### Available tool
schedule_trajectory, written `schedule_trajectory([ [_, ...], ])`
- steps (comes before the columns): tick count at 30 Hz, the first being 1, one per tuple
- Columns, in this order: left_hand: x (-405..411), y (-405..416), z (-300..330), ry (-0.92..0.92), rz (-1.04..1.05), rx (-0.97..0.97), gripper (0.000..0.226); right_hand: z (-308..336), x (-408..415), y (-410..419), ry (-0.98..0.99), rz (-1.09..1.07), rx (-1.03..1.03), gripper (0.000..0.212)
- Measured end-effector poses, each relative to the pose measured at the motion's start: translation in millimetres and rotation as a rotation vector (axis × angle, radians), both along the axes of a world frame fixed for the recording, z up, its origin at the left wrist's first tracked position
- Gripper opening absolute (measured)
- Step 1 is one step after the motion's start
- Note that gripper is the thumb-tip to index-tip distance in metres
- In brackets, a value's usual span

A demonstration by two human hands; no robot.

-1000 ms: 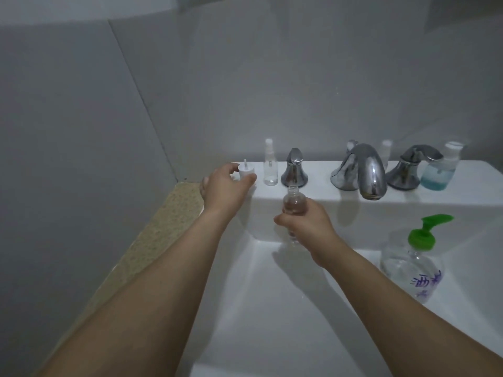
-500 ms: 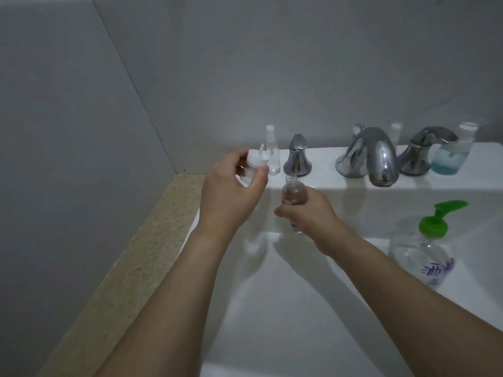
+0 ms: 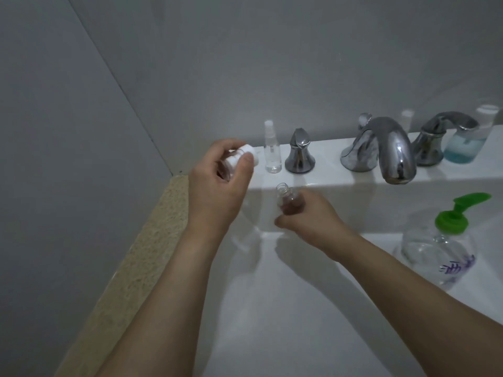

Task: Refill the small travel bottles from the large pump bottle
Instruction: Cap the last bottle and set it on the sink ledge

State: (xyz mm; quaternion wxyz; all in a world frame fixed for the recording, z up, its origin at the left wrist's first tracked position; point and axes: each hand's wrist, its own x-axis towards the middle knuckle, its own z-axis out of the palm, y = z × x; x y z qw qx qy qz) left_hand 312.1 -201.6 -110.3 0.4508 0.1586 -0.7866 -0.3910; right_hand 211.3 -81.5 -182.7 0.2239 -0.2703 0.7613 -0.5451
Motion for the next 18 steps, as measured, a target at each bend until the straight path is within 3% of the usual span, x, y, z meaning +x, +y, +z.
schedule_trajectory([
  [7, 5.9, -6.7, -8.0, -0.287, -0.134, 0.026, 0.02, 0.8, 0.2, 2.3, 0.119, 0.021, 0.09, 0.019],
  [18, -0.1, -4.7, -19.2, -0.506, -0.153, 0.013, 0.022, 6.6, 4.5, 5.0, 0.285, 0.058, 0.29, 0.017],
])
